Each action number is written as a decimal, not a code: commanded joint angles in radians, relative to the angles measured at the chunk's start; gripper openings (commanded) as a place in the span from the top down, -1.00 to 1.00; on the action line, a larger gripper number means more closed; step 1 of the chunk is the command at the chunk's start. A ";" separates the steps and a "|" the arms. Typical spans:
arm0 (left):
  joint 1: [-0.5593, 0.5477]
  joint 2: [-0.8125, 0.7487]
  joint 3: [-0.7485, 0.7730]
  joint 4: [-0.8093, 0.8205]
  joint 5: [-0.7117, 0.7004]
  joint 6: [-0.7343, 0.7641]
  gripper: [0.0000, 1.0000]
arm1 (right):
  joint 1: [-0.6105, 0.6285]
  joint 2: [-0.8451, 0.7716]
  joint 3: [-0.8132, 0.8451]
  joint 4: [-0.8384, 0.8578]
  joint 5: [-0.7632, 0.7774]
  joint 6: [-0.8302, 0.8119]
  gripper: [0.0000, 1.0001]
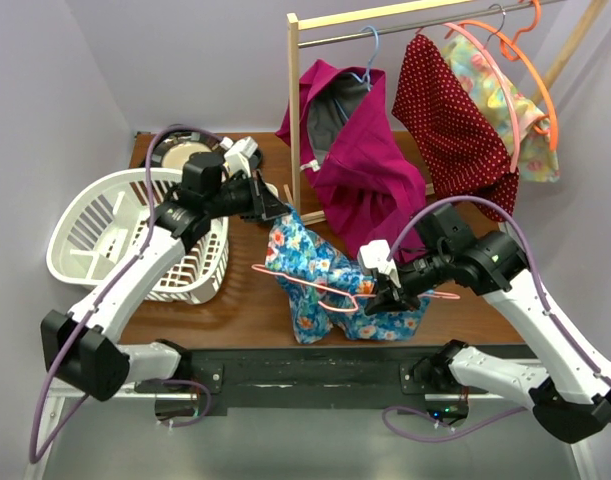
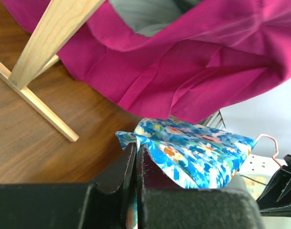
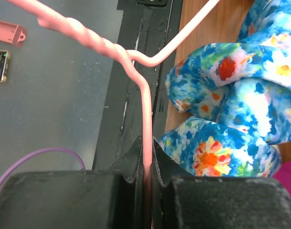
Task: Place the skirt on the hanger
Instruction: Place skirt on hanger
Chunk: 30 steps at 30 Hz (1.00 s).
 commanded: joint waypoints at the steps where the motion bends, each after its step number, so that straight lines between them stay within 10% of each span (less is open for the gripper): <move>1: 0.036 0.042 0.061 0.067 0.090 0.041 1.00 | 0.011 0.003 0.024 -0.019 -0.057 -0.036 1.00; 19: 0.085 0.083 0.031 0.122 0.193 0.017 0.99 | 0.063 0.024 0.010 -0.096 -0.112 -0.082 1.00; 30: 0.099 -0.104 0.044 -0.077 -0.241 0.185 -0.43 | -0.025 0.049 0.079 -0.040 -0.172 0.067 1.00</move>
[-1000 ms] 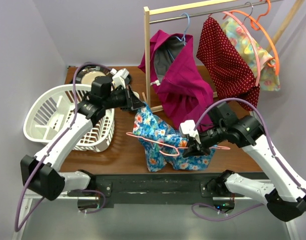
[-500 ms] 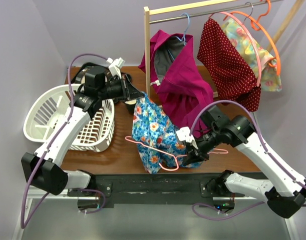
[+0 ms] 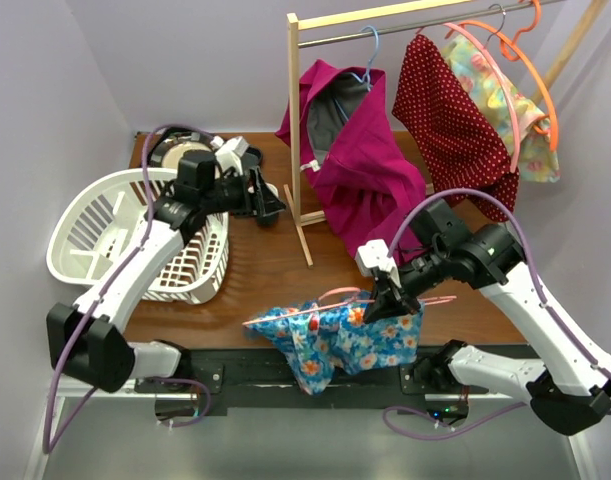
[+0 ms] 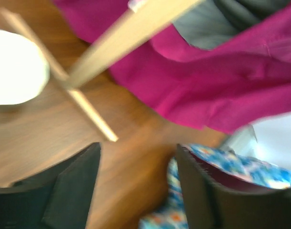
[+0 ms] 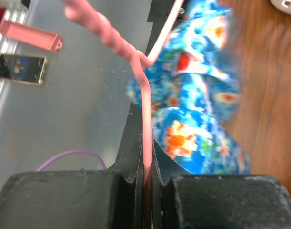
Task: Place the skirt on the hanger
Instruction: Place skirt on hanger
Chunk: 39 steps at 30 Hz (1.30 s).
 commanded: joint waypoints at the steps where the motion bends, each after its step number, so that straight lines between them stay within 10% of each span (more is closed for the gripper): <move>1: 0.021 -0.224 0.056 -0.067 -0.310 0.121 -0.50 | -0.049 0.003 0.015 0.064 -0.069 0.095 1.00; 7: 0.018 -0.507 0.022 -0.195 -0.329 0.131 -0.52 | -0.147 0.046 0.011 0.162 -0.111 0.247 1.00; 17: 0.020 -1.004 -0.502 -0.097 0.001 -0.107 -0.52 | -0.212 0.080 0.048 0.294 -0.086 0.469 1.00; 28: -0.014 -0.847 -0.659 0.240 0.013 -0.141 -0.53 | -0.288 0.123 0.076 0.324 -0.197 0.526 1.00; 39: -0.402 -0.516 -0.625 0.399 -0.385 -0.023 -0.61 | -0.311 0.125 0.076 0.330 -0.226 0.531 1.00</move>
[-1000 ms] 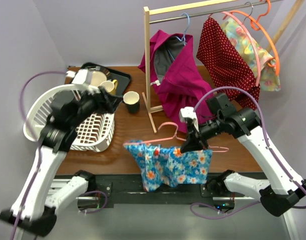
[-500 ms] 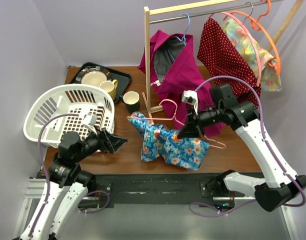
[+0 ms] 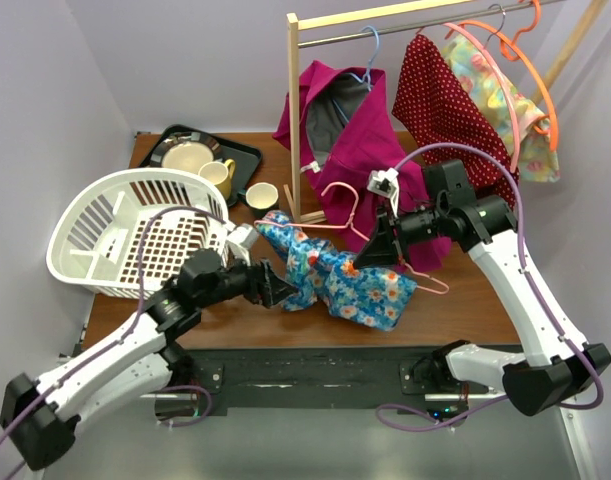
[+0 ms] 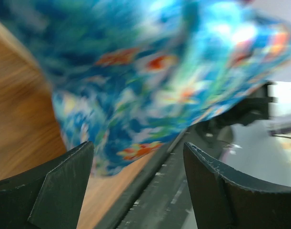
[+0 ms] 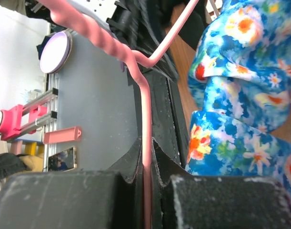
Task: Place the skirt on the hanger
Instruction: Place skirt on hanger
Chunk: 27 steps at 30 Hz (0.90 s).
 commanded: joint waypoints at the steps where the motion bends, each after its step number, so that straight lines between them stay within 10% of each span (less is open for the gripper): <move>1: -0.019 0.063 0.034 0.134 -0.170 0.071 -0.61 | -0.011 -0.026 0.039 0.054 -0.070 0.021 1.00; 18: -0.015 -0.166 0.044 0.101 -0.192 0.171 -0.81 | -0.026 -0.056 0.032 0.044 -0.092 0.001 1.00; 27: 0.048 -0.141 0.010 0.029 -0.195 0.141 -0.60 | -0.027 -0.069 0.042 0.021 -0.099 -0.020 1.00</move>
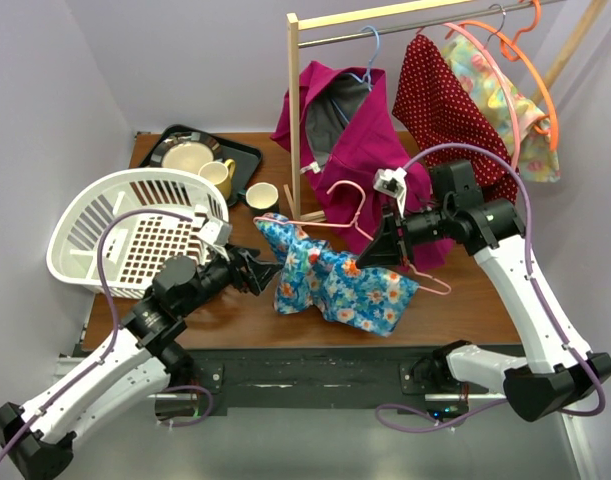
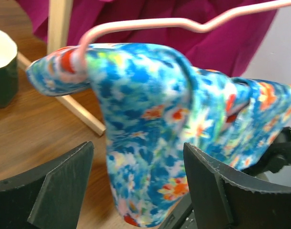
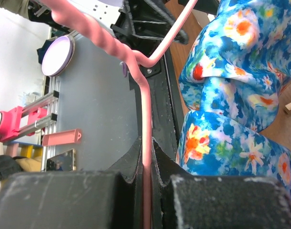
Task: Place the skirt on the hanger
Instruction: Place skirt on hanger
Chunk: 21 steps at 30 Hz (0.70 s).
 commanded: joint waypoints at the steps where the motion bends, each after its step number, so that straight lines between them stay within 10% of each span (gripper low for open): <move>1: 0.044 0.039 -0.010 0.019 0.031 0.001 -0.58 | -0.006 -0.038 0.041 0.013 -0.071 -0.019 1.00; 11: 0.138 0.245 -0.036 0.279 0.325 -0.021 -0.44 | -0.005 -0.047 0.034 0.012 -0.085 -0.019 1.00; 18: 0.139 0.277 0.019 0.369 0.449 -0.038 0.99 | -0.005 -0.058 0.034 0.018 -0.012 -0.016 1.00; 21: 0.139 0.178 0.057 0.278 0.395 -0.044 1.00 | -0.006 -0.069 0.020 0.038 0.088 -0.010 1.00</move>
